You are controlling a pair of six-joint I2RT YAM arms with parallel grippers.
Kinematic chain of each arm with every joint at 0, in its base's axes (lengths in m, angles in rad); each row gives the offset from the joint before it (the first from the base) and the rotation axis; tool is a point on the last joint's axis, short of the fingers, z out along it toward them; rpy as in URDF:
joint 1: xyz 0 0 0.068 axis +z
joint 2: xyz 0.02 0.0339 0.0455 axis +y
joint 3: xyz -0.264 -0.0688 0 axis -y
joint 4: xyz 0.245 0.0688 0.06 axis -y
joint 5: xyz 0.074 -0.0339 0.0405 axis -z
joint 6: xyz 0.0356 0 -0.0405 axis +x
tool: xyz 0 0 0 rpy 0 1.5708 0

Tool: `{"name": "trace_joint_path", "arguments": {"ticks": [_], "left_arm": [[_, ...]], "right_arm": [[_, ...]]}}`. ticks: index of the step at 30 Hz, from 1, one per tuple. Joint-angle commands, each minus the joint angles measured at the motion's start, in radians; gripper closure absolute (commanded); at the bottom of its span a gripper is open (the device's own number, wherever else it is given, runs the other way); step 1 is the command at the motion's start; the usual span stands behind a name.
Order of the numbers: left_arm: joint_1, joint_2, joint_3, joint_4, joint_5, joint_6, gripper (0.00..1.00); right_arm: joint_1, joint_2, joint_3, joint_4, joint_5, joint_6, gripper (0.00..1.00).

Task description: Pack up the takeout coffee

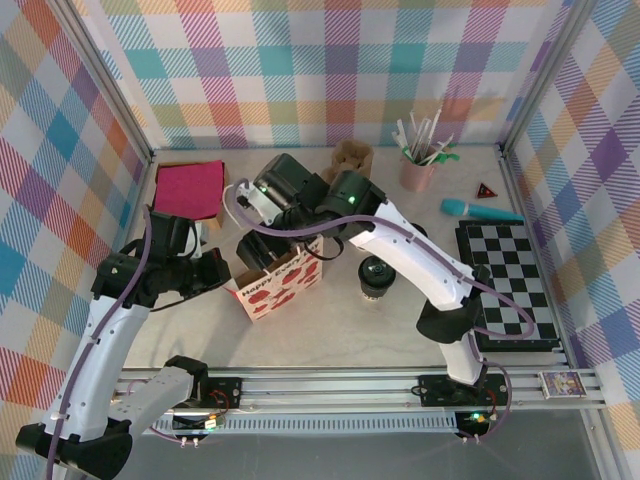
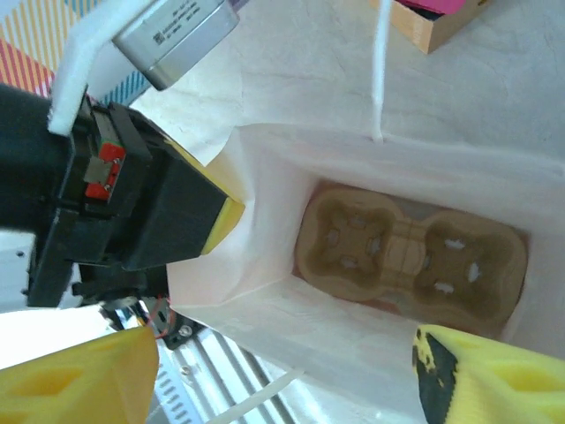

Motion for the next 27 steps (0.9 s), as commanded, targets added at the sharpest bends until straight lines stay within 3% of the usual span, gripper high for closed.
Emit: {"name": "trace_joint_path", "arguments": {"ticks": [1,2,4,9,10,12,14,17,21,27], "left_arm": [[-0.003,0.009,-0.010,-0.022,0.014,0.022,1.00],[-0.003,0.012,-0.008,-0.019,0.019,0.021,1.00],[-0.003,0.015,-0.002,-0.012,0.026,0.002,1.00],[-0.003,0.022,0.019,0.035,0.103,-0.142,0.98],[-0.003,0.018,0.017,0.048,0.122,-0.173,0.92],[-0.004,0.015,0.017,0.075,0.156,-0.236,0.69],[-0.002,0.017,0.026,0.083,0.175,-0.274,0.65],[-0.005,0.039,0.083,0.052,0.183,-0.264,0.49],[-0.005,0.124,0.291,-0.146,0.065,-0.120,0.34],[-0.005,0.225,0.487,-0.336,-0.121,0.014,0.32]], "right_arm": [[-0.025,-0.050,0.016,-0.009,0.047,0.050,0.16],[-0.038,-0.063,0.015,-0.008,0.071,0.070,0.15],[-0.068,-0.095,0.011,-0.023,0.138,0.130,0.01],[-0.174,-0.189,-0.043,-0.077,0.193,0.264,0.01],[-0.191,-0.202,-0.056,-0.085,0.187,0.271,0.00],[-0.209,-0.219,-0.083,-0.104,0.188,0.285,0.01],[-0.212,-0.225,-0.098,-0.124,0.202,0.295,0.01],[-0.212,-0.225,-0.115,-0.140,0.207,0.310,0.01],[-0.212,-0.224,-0.130,-0.159,0.233,0.327,0.00],[-0.242,-0.221,-0.123,-0.250,0.260,0.367,0.01]]}}
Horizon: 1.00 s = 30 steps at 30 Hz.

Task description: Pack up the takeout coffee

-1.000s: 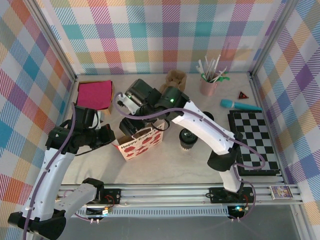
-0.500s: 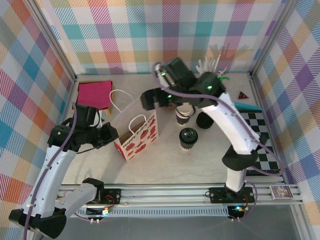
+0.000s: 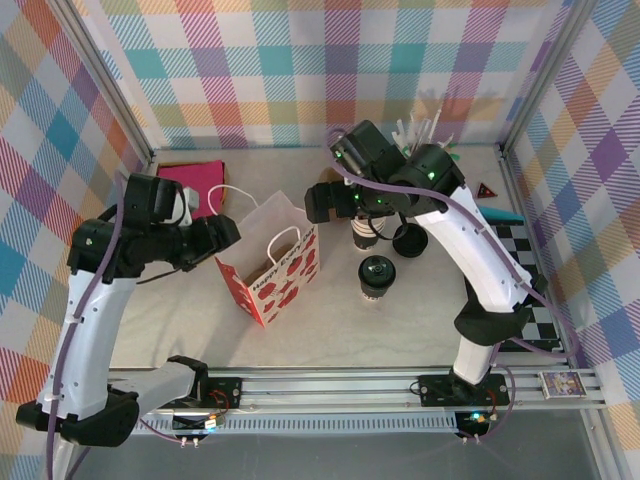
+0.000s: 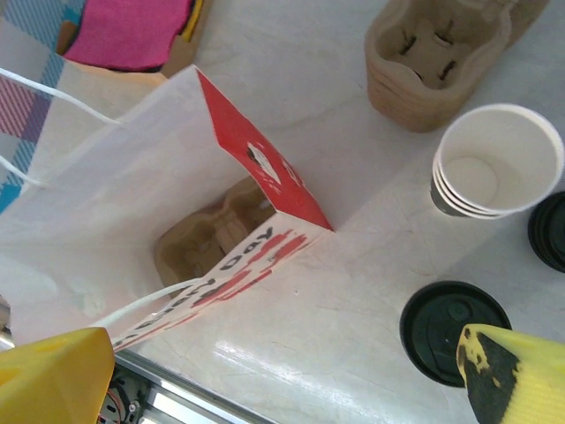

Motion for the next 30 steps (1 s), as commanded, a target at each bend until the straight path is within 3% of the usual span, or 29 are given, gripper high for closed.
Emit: {"name": "trace_joint_path", "arguments": {"ticks": [1,6,14,24,30], "left_arm": [[-0.004,0.029,0.043,-0.149,-0.130,0.101,0.32],[-0.004,0.040,-0.021,-0.046,-0.157,0.212,0.31],[-0.004,0.096,-0.078,0.175,-0.215,0.274,0.32],[-0.004,0.237,-0.073,0.324,-0.191,0.284,0.44],[-0.004,0.256,-0.092,0.320,-0.160,0.289,0.52]], "right_arm": [[-0.028,-0.002,0.002,-0.102,0.034,0.065,0.00],[-0.060,-0.051,-0.106,-0.113,0.029,0.077,0.01],[-0.068,-0.130,-0.288,-0.042,-0.021,0.108,0.01],[-0.068,-0.163,-0.381,0.000,-0.043,0.098,0.01],[-0.068,-0.142,-0.408,-0.089,-0.013,0.118,0.01]]}}
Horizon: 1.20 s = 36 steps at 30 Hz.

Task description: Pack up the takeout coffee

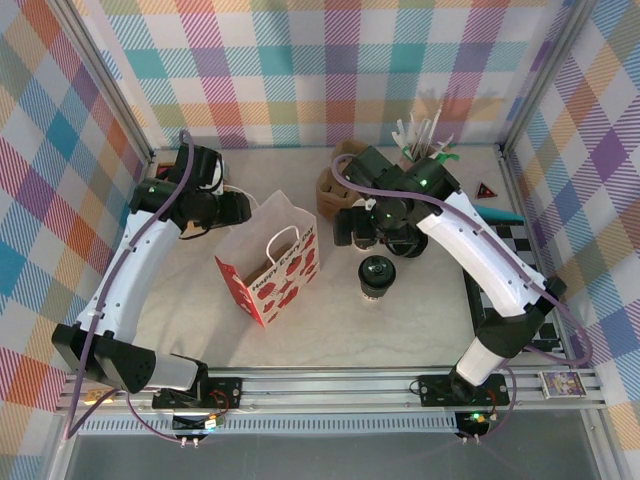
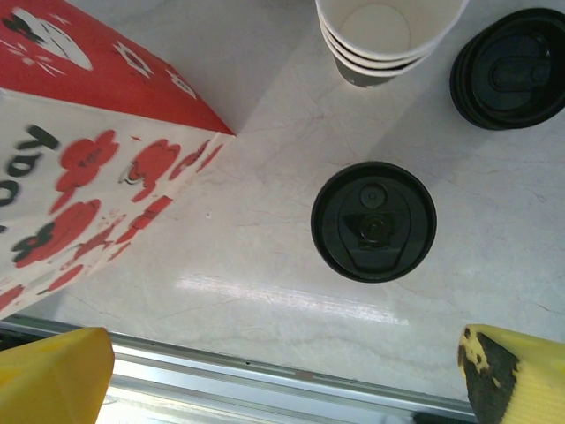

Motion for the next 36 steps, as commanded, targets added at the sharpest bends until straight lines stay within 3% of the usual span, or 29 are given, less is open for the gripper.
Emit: {"name": "trace_joint_path", "arguments": {"ticks": [1,4,6,10,13,18,24,31,36], "left_arm": [[-0.004,-0.008,-0.014,0.011,0.031,0.010,0.53],[-0.004,-0.025,-0.016,0.001,0.036,0.003,0.52],[-0.004,-0.041,-0.014,-0.003,0.025,-0.012,0.44],[-0.002,-0.073,0.001,0.015,0.011,-0.045,0.40],[-0.002,-0.074,0.007,0.041,0.078,-0.035,0.36],[-0.007,-0.065,-0.029,0.012,0.142,-0.013,0.38],[-0.026,-0.061,-0.043,-0.020,0.144,0.020,0.41],[-0.065,-0.045,-0.026,-0.057,0.065,0.055,0.41],[-0.066,-0.033,-0.038,-0.056,0.011,0.056,0.51]], "right_arm": [[-0.001,0.003,-0.012,-0.079,0.018,0.032,0.01],[-0.002,0.013,-0.037,-0.103,0.020,0.047,0.01],[-0.002,0.004,-0.068,-0.087,0.010,0.056,0.00],[-0.001,-0.026,-0.126,-0.037,-0.010,0.075,0.01],[-0.003,-0.031,-0.144,-0.027,-0.020,0.077,0.01],[-0.003,-0.034,-0.167,-0.033,-0.001,0.084,0.01],[-0.011,-0.034,-0.237,-0.039,0.010,0.107,0.01],[-0.011,-0.042,-0.292,-0.023,0.024,0.123,0.01],[-0.012,-0.068,-0.383,0.016,0.040,0.145,0.01]]}}
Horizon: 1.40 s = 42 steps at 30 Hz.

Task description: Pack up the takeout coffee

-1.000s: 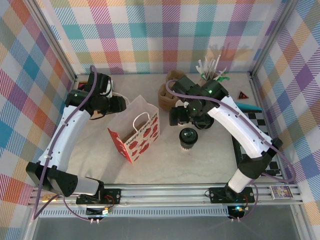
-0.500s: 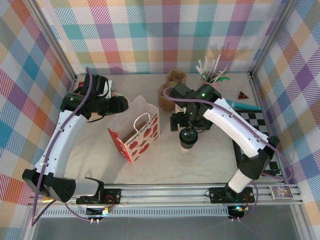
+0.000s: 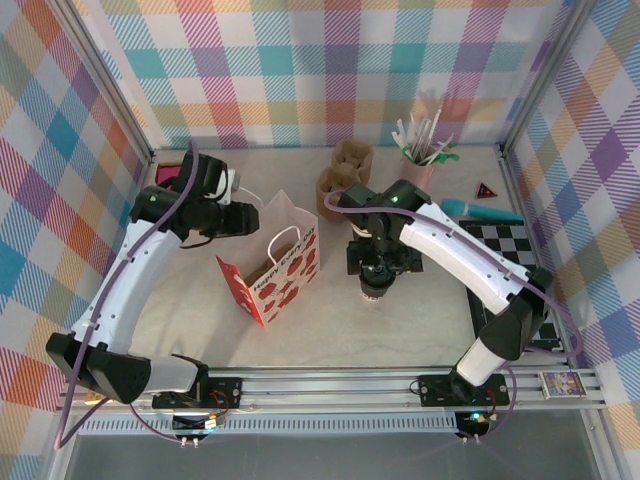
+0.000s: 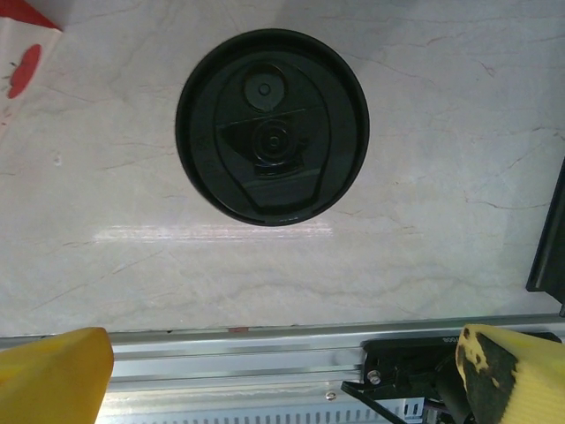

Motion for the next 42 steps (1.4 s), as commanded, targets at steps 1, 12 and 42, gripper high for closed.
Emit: {"name": "trace_joint_path", "arguments": {"ticks": [1,12,42], "left_arm": [[-0.009,0.017,-0.006,-0.025,-0.038,0.019,0.53],[-0.013,0.024,-0.019,-0.040,0.012,-0.036,0.82],[-0.044,-0.104,-0.094,-0.109,0.071,-0.376,0.94]], "right_arm": [[-0.007,-0.046,-0.057,0.020,0.025,0.038,0.00],[-0.058,-0.014,-0.154,0.165,0.008,0.016,0.00],[-0.087,0.037,-0.240,0.316,-0.020,-0.042,0.01]]}}
